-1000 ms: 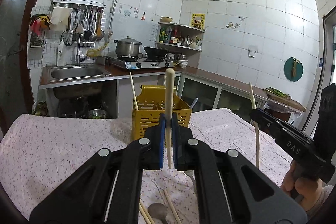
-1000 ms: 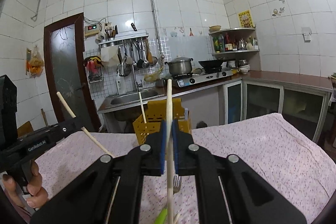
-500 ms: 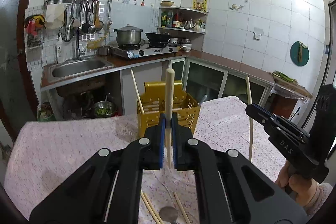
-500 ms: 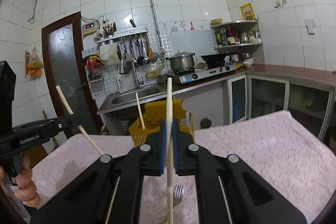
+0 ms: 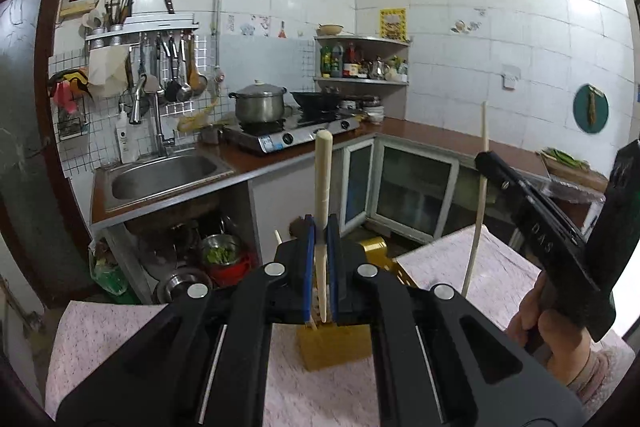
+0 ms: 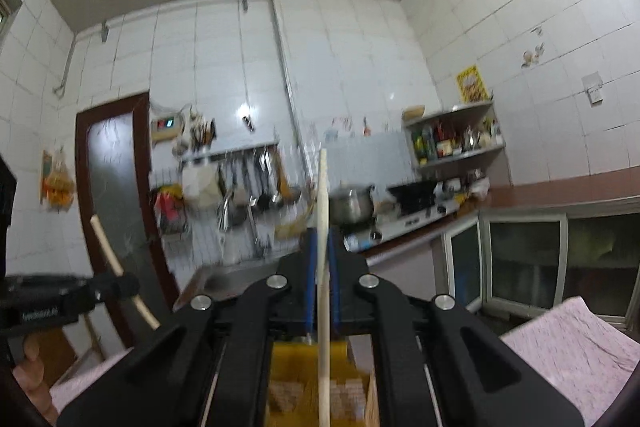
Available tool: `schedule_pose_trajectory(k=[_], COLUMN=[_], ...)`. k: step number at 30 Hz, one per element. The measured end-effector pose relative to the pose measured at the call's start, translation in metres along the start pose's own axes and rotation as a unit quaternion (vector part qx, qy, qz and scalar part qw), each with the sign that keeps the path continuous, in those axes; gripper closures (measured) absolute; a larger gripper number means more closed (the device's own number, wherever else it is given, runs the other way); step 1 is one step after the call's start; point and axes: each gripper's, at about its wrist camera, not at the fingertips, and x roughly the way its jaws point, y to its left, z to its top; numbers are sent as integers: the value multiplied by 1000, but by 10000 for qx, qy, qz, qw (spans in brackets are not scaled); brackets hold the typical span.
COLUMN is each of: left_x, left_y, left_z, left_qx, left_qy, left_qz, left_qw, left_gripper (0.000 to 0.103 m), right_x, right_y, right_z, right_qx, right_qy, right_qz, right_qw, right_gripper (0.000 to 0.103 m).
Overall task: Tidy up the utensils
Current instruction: 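Lower both chopsticks into the yellow caddy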
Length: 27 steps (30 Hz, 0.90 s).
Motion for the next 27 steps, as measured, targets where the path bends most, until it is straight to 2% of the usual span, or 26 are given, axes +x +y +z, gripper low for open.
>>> schedule_pose_trajectory(k=[5,9,13,20,27], left_x=[27,44,63,85,93], left_y=[3,1,3,14,23], left_z=[0,-12,-27,-57,-90], left_qx=[21,69,73,-256,-560], left_qy=[-89,-43,175,542,748], left_qz=[85,57,21,-63,42], left_qw=[9999,10000,9998,9982,9956], left_gripper=[99,99,99,99,97], right_x=[28,44,53,49,38], right_y=[-3,-2,1,-2,-11], right_z=[-9,-31,-51,-85,-108], right_qx=[116,6,-221,-462,-584], right_qy=[-403,-474,-484,-114,573], right_qz=[-189,-306,-311,-220,-154], right_qw=[9989,9984,9981,9986,9965], right_gripper=[97,97,97,97,96])
